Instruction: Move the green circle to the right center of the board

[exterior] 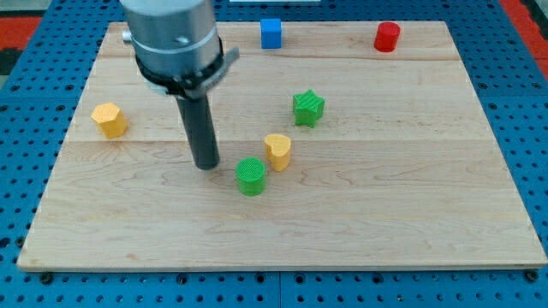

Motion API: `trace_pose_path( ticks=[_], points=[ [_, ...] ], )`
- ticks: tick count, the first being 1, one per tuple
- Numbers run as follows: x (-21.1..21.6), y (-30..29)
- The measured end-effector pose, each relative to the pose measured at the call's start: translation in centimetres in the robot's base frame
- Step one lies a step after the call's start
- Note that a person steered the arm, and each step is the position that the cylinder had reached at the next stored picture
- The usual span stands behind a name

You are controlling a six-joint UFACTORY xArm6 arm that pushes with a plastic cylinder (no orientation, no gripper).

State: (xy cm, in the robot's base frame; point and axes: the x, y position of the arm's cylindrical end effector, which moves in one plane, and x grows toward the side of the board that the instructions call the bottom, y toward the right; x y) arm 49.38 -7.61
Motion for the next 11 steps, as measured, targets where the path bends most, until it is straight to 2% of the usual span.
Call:
trace_pose_path(
  ticks=[1, 2, 3, 5, 6, 7, 8, 10, 11],
  points=[
    [0.3, 8.9],
    [0.6, 14.9],
    [0.6, 12.0],
    [0.3, 10.4],
    [3.1, 10.2],
    [5.4, 12.4],
    [5.7, 18.1],
    [3.7, 22.1],
    [0.3, 25.0]
  ],
)
